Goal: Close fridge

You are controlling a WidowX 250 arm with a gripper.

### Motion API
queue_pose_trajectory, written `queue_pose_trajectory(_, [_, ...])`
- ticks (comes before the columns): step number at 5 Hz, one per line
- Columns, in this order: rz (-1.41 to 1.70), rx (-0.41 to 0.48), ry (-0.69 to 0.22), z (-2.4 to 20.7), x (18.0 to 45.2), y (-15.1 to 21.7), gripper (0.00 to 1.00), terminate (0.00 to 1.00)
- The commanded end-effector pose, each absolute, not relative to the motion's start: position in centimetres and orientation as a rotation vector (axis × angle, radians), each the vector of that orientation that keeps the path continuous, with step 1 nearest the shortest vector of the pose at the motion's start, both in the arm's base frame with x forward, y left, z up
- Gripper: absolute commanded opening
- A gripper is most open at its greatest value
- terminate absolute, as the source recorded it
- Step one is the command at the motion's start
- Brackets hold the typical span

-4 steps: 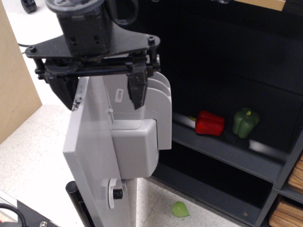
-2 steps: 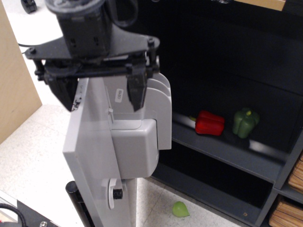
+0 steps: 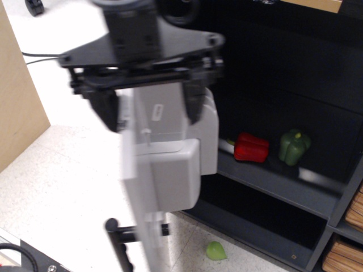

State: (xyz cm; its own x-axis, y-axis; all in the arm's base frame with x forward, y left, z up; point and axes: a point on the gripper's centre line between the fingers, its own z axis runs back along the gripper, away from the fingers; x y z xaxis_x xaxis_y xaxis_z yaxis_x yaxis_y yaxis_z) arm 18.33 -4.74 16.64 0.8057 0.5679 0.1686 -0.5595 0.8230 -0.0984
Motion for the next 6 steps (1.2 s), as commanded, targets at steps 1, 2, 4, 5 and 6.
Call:
queue_pose_trajectory(1, [0.669,-0.089,-0.264,17.4,21.7,-8.6,1.0,0.0])
queue_pose_trajectory(2, [0.689,-0.106,-0.275,17.0,23.9,-10.4,1.0,0.0])
queue_pose_trajectory(4, [0.762,-0.177,-0.291,19.2,26.9,-11.2,1.0,0.0])
queue_pose_trajectory(5, [0.73,-0.256,-0.328,21.8,25.2,-10.3,1.0,0.0])
queue_pose_trajectory(6, [0.672,-0.26,-0.317,21.9,22.7,-8.7,1.0,0.0])
